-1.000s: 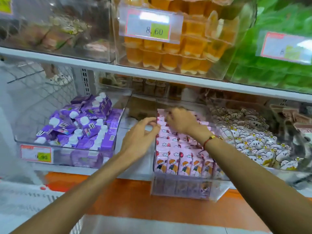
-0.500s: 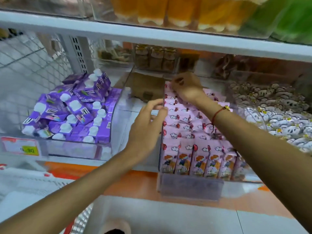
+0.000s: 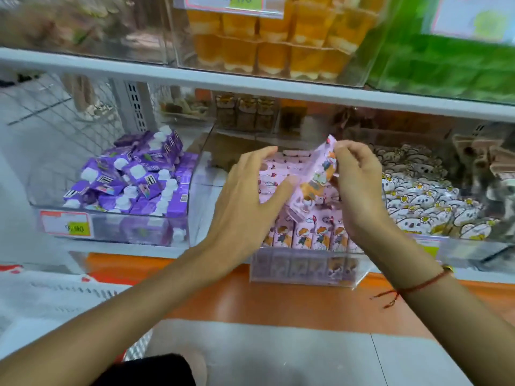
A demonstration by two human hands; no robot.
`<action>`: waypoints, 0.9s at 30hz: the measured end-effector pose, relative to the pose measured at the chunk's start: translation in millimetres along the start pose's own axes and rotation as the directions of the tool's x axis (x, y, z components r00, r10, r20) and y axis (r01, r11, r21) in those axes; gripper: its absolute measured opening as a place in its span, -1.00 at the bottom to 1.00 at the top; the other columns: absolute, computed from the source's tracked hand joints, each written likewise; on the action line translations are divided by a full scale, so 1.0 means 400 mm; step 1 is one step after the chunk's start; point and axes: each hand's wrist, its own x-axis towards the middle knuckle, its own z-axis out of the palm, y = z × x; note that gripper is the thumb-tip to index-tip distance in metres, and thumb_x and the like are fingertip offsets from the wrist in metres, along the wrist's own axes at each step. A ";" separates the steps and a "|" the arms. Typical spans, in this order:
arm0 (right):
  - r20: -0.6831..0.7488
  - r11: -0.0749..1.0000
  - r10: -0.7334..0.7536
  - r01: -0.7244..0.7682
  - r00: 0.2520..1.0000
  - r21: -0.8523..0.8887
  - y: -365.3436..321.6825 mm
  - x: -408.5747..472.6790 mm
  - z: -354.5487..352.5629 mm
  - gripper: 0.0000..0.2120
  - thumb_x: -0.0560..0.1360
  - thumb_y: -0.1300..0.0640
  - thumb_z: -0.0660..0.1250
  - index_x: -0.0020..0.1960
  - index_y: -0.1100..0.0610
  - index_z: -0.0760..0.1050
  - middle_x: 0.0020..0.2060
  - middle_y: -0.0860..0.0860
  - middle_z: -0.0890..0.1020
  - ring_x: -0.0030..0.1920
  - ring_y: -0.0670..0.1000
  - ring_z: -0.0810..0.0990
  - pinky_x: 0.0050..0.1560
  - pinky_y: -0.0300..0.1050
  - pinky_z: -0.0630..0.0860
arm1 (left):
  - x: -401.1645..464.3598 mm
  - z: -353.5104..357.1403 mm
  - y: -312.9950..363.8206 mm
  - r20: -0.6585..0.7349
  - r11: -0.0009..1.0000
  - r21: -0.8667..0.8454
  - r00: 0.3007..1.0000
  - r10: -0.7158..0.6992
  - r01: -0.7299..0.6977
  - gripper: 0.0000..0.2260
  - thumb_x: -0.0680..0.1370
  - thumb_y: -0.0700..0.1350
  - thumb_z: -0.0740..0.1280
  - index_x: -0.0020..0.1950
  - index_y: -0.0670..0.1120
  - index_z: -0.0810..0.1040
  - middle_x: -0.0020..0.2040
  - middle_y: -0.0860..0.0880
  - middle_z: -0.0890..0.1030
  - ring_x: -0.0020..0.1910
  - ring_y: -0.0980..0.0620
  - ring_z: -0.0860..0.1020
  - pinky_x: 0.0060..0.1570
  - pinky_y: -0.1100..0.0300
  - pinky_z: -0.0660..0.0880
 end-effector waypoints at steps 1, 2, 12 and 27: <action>0.020 1.000 0.007 -0.007 1.000 -0.009 -0.006 -0.025 -0.008 -0.90 0.59 0.23 0.18 -0.06 0.12 0.44 -0.33 0.06 0.41 -0.35 -0.02 0.33 -0.32 -0.12 0.29 | -0.019 0.000 0.007 0.061 1.000 -0.004 0.998 -0.004 0.004 -0.58 0.54 0.16 0.28 0.36 0.08 0.38 0.22 0.16 0.47 0.19 0.21 0.43 0.15 0.26 0.38; 0.031 1.000 0.005 -0.005 0.999 -0.015 -0.009 -0.048 -0.012 -0.89 0.59 0.22 0.18 -0.07 0.12 0.46 -0.29 0.10 0.39 -0.33 0.00 0.30 -0.32 -0.13 0.27 | -0.036 -0.001 0.010 0.119 0.999 -0.026 0.993 -0.018 0.021 -0.59 0.54 0.19 0.27 0.34 0.08 0.41 0.18 0.20 0.51 0.15 0.23 0.46 0.11 0.27 0.41; 0.306 0.973 0.199 -0.225 0.931 0.052 -0.010 -0.138 0.005 -0.85 0.61 0.13 0.20 0.00 0.14 0.53 -0.19 -0.06 0.63 -0.20 -0.12 0.60 -0.15 -0.30 0.54 | -0.103 -0.041 -0.017 0.277 0.927 -0.244 0.937 -0.215 0.285 -0.70 0.58 -0.03 0.29 0.29 -0.06 0.52 0.02 0.15 0.63 -0.02 0.29 0.58 0.11 0.31 0.51; 0.379 0.992 -0.086 0.044 0.922 0.118 0.045 -0.093 -0.009 -0.68 0.56 0.23 0.29 0.26 -0.02 0.37 -0.17 -0.24 0.63 -0.06 -0.20 0.61 0.06 -0.21 0.55 | -0.035 -0.058 -0.019 0.052 0.976 0.193 0.994 0.095 -0.103 -0.70 0.56 0.07 0.31 0.29 0.20 0.51 0.10 0.20 0.60 -0.21 0.16 0.53 -0.17 0.12 0.51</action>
